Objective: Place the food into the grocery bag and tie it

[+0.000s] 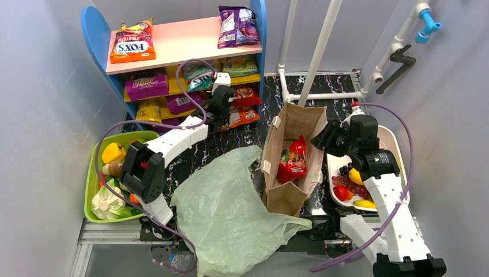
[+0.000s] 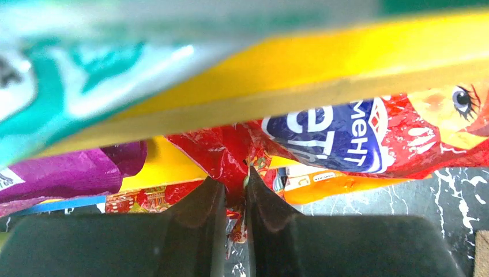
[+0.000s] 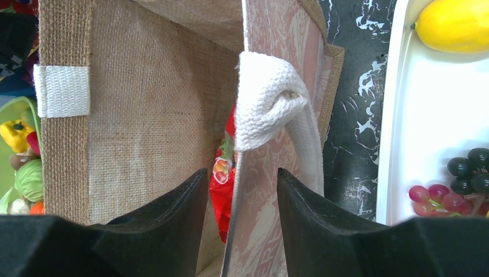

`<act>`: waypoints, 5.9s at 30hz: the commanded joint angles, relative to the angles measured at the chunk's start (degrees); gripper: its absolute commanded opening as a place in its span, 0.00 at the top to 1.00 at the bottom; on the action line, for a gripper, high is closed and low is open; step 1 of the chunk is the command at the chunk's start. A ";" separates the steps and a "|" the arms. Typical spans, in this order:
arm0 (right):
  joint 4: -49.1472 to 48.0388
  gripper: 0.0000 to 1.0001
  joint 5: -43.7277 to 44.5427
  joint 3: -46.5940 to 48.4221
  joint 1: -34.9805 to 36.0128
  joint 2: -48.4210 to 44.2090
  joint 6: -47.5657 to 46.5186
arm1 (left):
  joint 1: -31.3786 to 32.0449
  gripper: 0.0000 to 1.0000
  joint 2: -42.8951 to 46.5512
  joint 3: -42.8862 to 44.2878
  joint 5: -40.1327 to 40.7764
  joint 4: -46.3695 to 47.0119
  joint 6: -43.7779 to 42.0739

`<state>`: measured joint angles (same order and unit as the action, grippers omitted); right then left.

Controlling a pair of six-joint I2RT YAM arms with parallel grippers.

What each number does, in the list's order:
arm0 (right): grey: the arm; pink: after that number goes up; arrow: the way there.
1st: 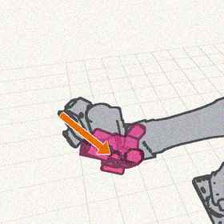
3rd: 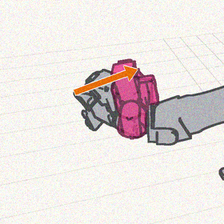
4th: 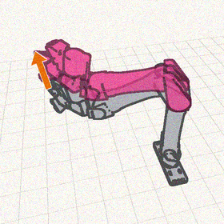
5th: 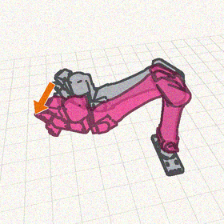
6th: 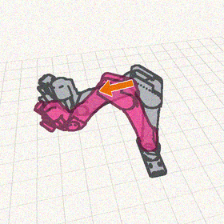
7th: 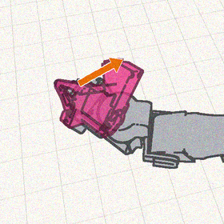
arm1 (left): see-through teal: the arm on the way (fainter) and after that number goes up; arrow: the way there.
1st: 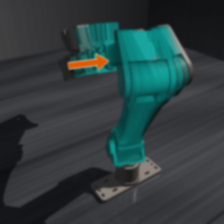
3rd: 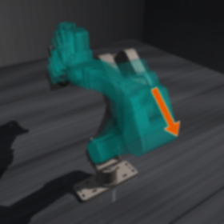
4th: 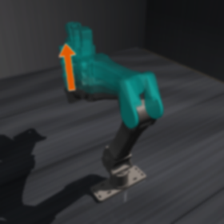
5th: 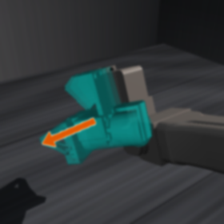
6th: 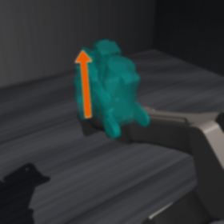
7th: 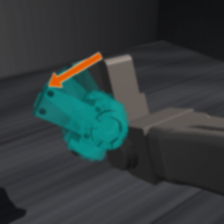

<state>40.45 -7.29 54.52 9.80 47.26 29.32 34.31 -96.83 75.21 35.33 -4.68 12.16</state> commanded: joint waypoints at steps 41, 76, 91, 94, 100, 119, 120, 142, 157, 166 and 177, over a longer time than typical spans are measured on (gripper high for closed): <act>0.10 0.99 2.31 1.22 -0.05 -0.59 -0.15 | 18.06 1.00 40.50 -3.47 -15.38 -5.06 -6.89; 0.51 0.99 4.26 1.76 -0.05 0.01 0.35 | 23.70 1.00 21.26 28.27 -45.84 0.91 8.30; 0.16 0.99 4.72 1.33 -0.06 -0.08 0.26 | 23.71 1.00 8.27 43.59 -58.23 6.25 16.48; 0.19 0.99 4.70 1.23 -0.05 -0.10 0.19 | 23.70 1.00 7.15 45.29 -60.49 5.10 16.26; -0.06 0.99 4.65 0.96 -0.05 -0.06 0.07 | 23.70 1.00 6.29 44.10 -66.30 5.32 16.48; 0.11 0.99 4.49 0.85 -0.05 -0.99 -0.36 | 14.64 1.00 9.24 11.82 -75.43 34.47 35.18; 0.03 0.99 4.43 0.84 -0.05 -1.01 -0.38 | 14.14 1.00 9.86 11.08 -75.20 33.47 34.71; -0.29 0.99 4.12 0.59 -0.07 0.34 -0.30 | 12.54 1.00 1.01 20.79 -99.96 18.26 30.22; -0.57 0.99 3.95 0.29 -0.05 1.40 -0.35 | 13.94 0.13 -0.73 34.07 -85.40 -19.95 9.24; -0.84 0.99 4.04 0.71 -0.07 1.92 -0.34 | 16.90 0.02 1.94 37.69 -44.59 -36.19 4.88; -1.77 0.99 3.27 0.83 -0.05 2.70 0.15 | 17.19 0.18 3.55 21.01 -33.23 -28.16 11.07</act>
<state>41.14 -3.61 54.52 9.74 49.53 29.61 51.55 -93.73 100.08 -1.48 -36.19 20.93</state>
